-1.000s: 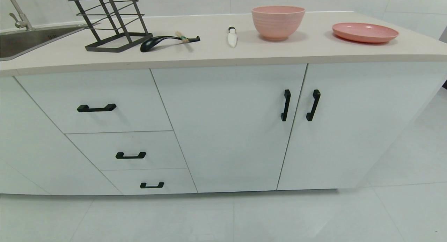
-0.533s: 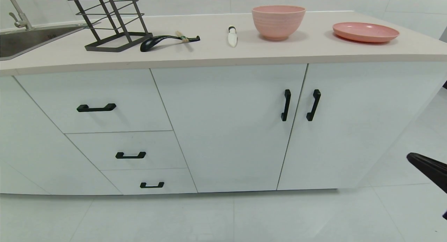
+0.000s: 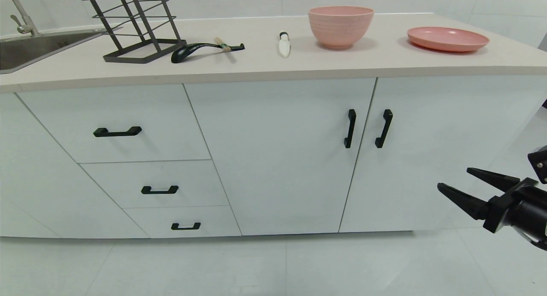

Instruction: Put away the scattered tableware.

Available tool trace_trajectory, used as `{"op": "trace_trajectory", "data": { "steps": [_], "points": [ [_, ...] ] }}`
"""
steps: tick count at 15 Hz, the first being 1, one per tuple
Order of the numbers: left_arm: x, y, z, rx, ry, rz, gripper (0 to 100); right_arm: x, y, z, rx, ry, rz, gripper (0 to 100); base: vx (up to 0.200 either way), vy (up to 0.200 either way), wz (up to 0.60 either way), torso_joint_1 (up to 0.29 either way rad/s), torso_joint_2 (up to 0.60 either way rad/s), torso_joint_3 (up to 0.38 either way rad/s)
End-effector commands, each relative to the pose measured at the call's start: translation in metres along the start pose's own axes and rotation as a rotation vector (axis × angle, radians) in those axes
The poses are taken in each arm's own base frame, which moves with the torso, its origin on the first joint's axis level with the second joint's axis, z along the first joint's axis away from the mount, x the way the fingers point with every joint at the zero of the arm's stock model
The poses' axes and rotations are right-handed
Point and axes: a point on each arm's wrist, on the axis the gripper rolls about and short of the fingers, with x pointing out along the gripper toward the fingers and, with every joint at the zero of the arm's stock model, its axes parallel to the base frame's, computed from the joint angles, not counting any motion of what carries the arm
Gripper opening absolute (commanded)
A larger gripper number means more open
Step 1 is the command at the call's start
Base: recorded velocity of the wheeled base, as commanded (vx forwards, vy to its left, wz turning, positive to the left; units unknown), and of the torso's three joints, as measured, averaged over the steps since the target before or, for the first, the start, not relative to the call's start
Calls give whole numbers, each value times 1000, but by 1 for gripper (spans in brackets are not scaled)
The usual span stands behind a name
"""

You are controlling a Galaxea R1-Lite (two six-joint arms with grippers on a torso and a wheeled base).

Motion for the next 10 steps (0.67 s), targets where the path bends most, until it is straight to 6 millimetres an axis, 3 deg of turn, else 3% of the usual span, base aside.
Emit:
{"op": "trace_trajectory", "data": {
  "steps": [1, 4, 7, 9, 10],
  "points": [
    [13, 4, 43, -9, -32, -78, 100, 27, -3, -4, 5, 18, 38, 100, 0, 0, 0, 0, 0, 0],
    [50, 7, 81, 85, 28, -300, 100, 81, -5, 3, -13, -36, 97, 100, 0, 0, 0, 0, 0, 0],
    [106, 8, 104, 66, 119, -556, 100, 86, 1, 5, -16, -54, 120, 100, 0, 0, 0, 0, 0, 0],
    [131, 5, 102, 40, 177, -637, 100, 86, -1, 6, -20, -61, 114, 100, 0, 0, 0, 0, 0, 0],
    [153, -8, 98, 24, 198, -756, 100, 86, -1, 8, -23, -69, 115, 100, 0, 0, 0, 0, 0, 0]
  ]
}}
